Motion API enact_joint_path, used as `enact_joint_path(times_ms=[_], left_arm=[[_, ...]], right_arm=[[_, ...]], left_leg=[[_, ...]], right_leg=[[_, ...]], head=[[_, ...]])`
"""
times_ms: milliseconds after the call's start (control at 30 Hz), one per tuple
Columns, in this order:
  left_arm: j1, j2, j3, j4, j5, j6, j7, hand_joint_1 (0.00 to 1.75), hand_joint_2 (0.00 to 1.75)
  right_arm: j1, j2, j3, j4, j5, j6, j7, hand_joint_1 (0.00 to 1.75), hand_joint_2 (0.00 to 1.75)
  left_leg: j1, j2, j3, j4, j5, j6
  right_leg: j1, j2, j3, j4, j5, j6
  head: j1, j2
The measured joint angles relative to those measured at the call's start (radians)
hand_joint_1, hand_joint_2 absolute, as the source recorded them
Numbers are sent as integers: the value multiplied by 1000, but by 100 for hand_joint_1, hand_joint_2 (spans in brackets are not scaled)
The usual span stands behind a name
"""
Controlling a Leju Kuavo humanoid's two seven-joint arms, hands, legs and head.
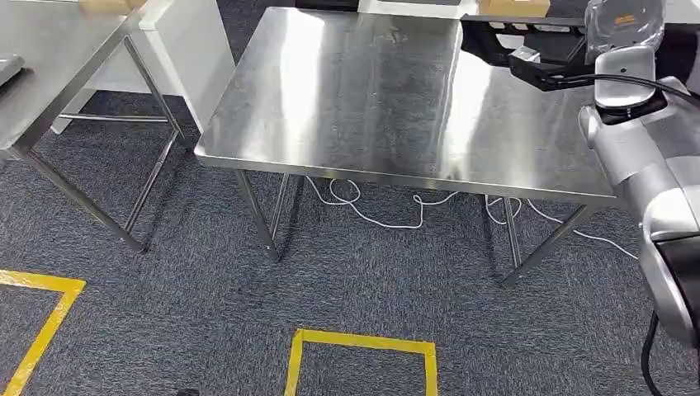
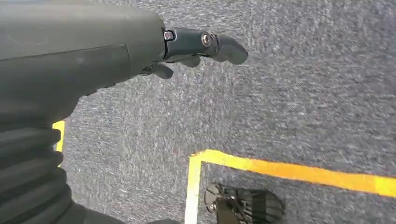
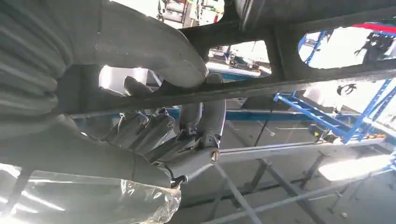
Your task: Take the parts from the cabinet and place them on the table.
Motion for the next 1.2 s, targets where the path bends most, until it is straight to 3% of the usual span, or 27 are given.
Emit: enact_joint_path(times_ms=[33, 100, 133, 167, 233, 300, 333, 367, 433, 467, 500, 533, 600, 633, 667, 700, 767, 800, 833, 867, 900, 967, 1000, 1033, 1067, 1167, 1200], left_arm=[[1, 0, 0, 0, 0, 0, -1, 0, 175], [3, -1, 0, 0, 0, 0, -2, 0, 175], [3, 0, 1, 0, 0, 1, -3, 0, 175], [3, -1, 2, 0, 0, 1, -3, 0, 175], [3, 0, 2, 0, 0, 1, -3, 0, 175], [3, -1, 2, 0, 0, 1, -3, 0, 175], [3, -1, 2, 0, 0, 0, -3, 0, 175], [3, -1, 2, 0, 0, 0, -3, 0, 175], [3, -1, 2, 0, 0, 0, -3, 0, 175], [3, 3, 3, 0, 0, 0, -3, 0, 175], [3, 8, 3, 0, 0, 0, -3, 0, 175], [3, 5, 3, 0, 0, -1, -5, 0, 175], [2, 6, 3, 0, 0, -2, -6, 0, 175], [1, 7, 3, 0, 0, -2, -6, 0, 175], [2, 7, 3, 0, 0, -2, -6, 0, 175], [2, 5, 3, 0, -1, -3, -6, 0, 175], [1, 5, 3, 0, -2, -11, -6, 0, 175], [1, 1, 3, 0, -2, -13, -8, 0, 175], [1, 0, 3, 0, -2, -15, -10, 0, 175], [2, -1, 3, 0, -3, -17, -10, 0, 175], [3, -3, 3, 0, -5, -18, -11, 0, 175], [2, -4, 3, 0, -11, -19, -13, 0, 175], [1, 3, 3, -1, -11, -19, -14, 0, 175], [0, 3, 3, -1, -13, -19, -15, 0, 175], [0, 2, 3, -1, -15, -19, -18, 0, 175], [1, 4, 4, -1, -19, -21, -18, 0, 175], [1, 4, 5, -1, -19, -21, -18, 0, 175]], right_arm=[[4, -1, 0, 0, 0, 1, 0, 175, 175], [7, -3, 0, 0, 0, 2, 0, 175, 175], [7, -3, 0, 0, 1, 2, -1, 175, 175], [6, -2, 0, -2, 1, 2, -2, 175, 175], [6, -1, 0, -2, 1, 2, -3, 175, 175], [7, 0, 0, -2, 2, 6, -3, 175, 175], [7, 0, 0, -2, 2, 9, -4, 175, 175], [7, 0, 0, -2, 2, 11, -6, 175, 175], [6, 2, 0, -3, 2, 11, -7, 175, 175], [6, 2, 0, -4, 2, 11, -7, 175, 175], [2, 2, 0, -3, 3, 12, -7, 175, 175], [1, 1, 1, -3, 3, 12, -7, 175, 175], [4, -1, 1, -3, 2, 12, -8, 175, 175], [3, -2, 1, -5, 2, 12, -6, 175, 175], [5, -9, 1, -7, 2, 11, -5, 175, 175], [-2, -11, 2, -7, 2, 11, -5, 175, 175], [-8, -11, 4, -7, 2, 11, -5, 175, 175], [-5, -14, 5, -7, 2, 11, -6, 175, 175], [-1, -16, 6, -6, 2, 10, -11, 175, 175], [0, -17, 8, -6, 2, 9, -15, 175, 175], [0, -17, 8, -7, 2, 8, -20, 175, 175], [-1, -17, 7, -7, -31, -3, -63, 175, 175], [1, -17, 4, -7, -56, -15, -92, 175, 175], [3, -9, -1, -11, -79, -24, -131, 175, 175], [11, -8, -8, -12, -96, -30, -160, 175, 175], [33, 7, -18, -18, -114, -42, -198, 175, 175], [39, 13, -21, -21, -117, -44, -202, 175, 175]], left_leg=[[-2, 3, 3, 0, -2, -3], [3, 9, 3, 0, -2, -4], [8, 12, 3, 8, -11, -10], [11, 6, -4, 27, -29, -19], [16, 3, -68, 164, -106, -33], [18, 2, -143, 305, -154, -35], [18, 2, -159, 324, -146, -32], [17, 0, -150, 291, -112, -24], [10, -12, -74, 121, -4, 8], [-1, -27, -39, 40, 31, 34], [2, -26, -26, 38, 14, 48], [-5, -26, -25, 29, 17, 48], [-13, -26, -19, 20, 17, 52], [-13, -21, 3, -17, 23, 62], [2, -11, 29, -59, 35, 54], [0, -14, 39, -77, 42, 58], [-1, -11, 37, -76, 43, 54], [-1, -11, 37, -75, 41, 53], [1, -11, 37, -73, 40, 51], [4, -11, 37, -69, 37, 46], [8, -11, 36, -62, 32, 38], [15, -11, 28, -29, 12, 11], [6, -11, 18, -14, 2, -2], [7, -9, 10, 3, -5, -8], [6, -9, 6, 2, -6, -9], [18, -8, 1, 19, -15, -18], [19, -8, -11, 49, -41, -25]], right_leg=[[-1, 11, -4, 2, -3, -19], [3, 16, -6, 9, -4, -33], [-9, 22, -4, 8, -3, -40], [-7, 28, 0, 8, -5, -46], [-4, 36, 3, 8, -7, -53], [2, 48, 3, 8, -9, -55], [5, 55, 5, 8, -10, -56], [10, 63, 8, 8, -11, -58], [22, 76, 18, 7, -15, -63], [19, 80, 22, 5, -17, -66], [28, 81, 22, 2, -17, -65], [12, 84, 22, 2, -17, -65], [12, 87, 25, -8, -14, -60], [21, 91, 35, -24, -9, -52], [23, 73, 27, -14, -19, -56], [26, 56, 7, 17, -35, -57], [19, 47, -67, 168, -94, -61], [14, 46, -111, 251, -120, -57], [9, 45, -136, 290, -123, -46], [3, 43, -131, 268, -104, -31], [-3, 40, -100, 205, -70, -14], [-18, 24, 0, 9, 3, 21], [-10, 29, 5, 15, -12, 13], [-10, 40, 0, 9, -10, -9], [-10, 40, 2, 17, -12, -24], [-14, 45, -2, 19, -8, -45], [-13, 46, -1, 19, -8, -48]], head=[[-4, 0], [-3, 0], [-2, 0], [-5, 0], [-6, 0], [-6, 0], [-7, 0], [-6, 0], [-6, 0], [-6, 0], [4, 0], [3, 0], [-6, 0], [-7, 0], [-2, 0], [2, 0], [2, 0], [1, 0], [2, 0], [3, 0], [1, 0], [3, 0], [6, 0], [7, 0], [0, 0], [0, 0], [-1, 0]])
